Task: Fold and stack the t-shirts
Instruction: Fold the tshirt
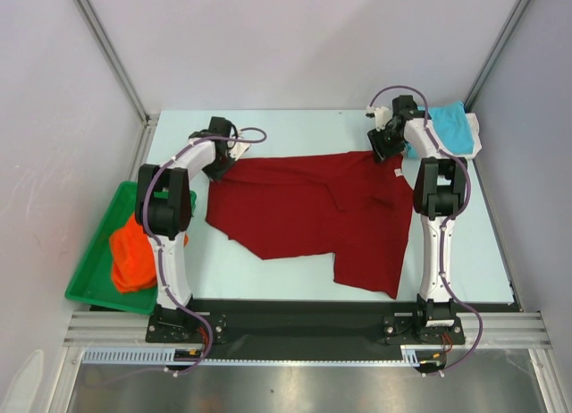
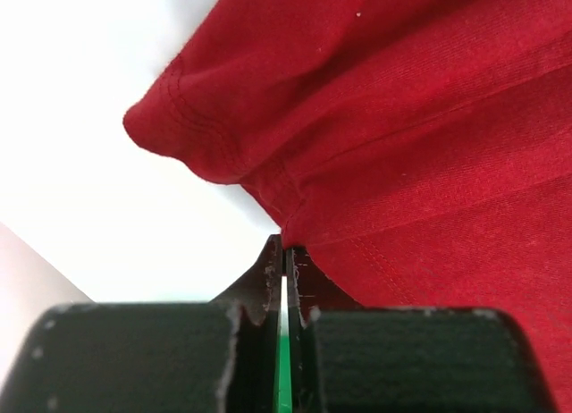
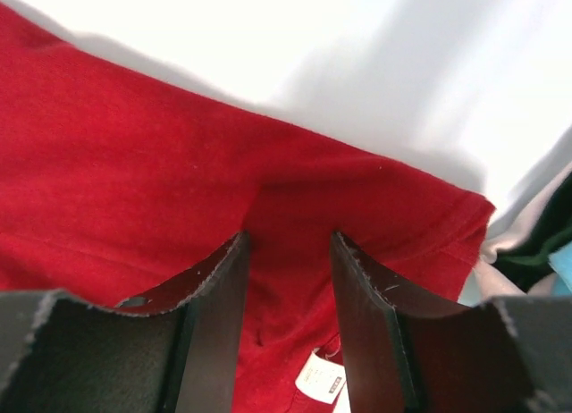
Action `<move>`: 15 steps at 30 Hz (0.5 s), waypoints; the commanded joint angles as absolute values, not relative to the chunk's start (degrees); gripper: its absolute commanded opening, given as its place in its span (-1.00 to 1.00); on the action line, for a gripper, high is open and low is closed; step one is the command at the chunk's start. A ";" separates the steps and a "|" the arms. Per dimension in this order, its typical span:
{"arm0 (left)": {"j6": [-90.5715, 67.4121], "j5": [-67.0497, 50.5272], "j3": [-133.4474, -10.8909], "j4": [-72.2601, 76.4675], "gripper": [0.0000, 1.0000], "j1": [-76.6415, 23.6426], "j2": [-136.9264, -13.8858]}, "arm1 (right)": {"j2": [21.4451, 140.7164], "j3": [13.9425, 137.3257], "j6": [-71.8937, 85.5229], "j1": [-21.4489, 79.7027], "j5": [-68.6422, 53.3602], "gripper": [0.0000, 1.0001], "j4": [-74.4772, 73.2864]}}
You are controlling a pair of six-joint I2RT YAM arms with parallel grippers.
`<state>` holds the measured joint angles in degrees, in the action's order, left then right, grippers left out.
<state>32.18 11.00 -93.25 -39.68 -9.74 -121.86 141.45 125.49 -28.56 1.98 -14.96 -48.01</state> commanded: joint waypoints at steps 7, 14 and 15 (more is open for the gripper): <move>40.34 11.78 -82.73 -39.46 -0.99 -12.30 -114.27 | 144.84 128.67 -29.18 0.97 -13.18 -0.08 -47.29; 39.47 11.34 -78.84 -41.13 -0.99 -14.33 -111.27 | 145.37 128.94 -29.09 0.44 -12.92 -0.09 -47.20; 39.20 11.69 -78.58 -41.22 -0.99 -14.33 -111.36 | 145.28 129.11 -29.09 0.44 -13.09 -0.09 -47.28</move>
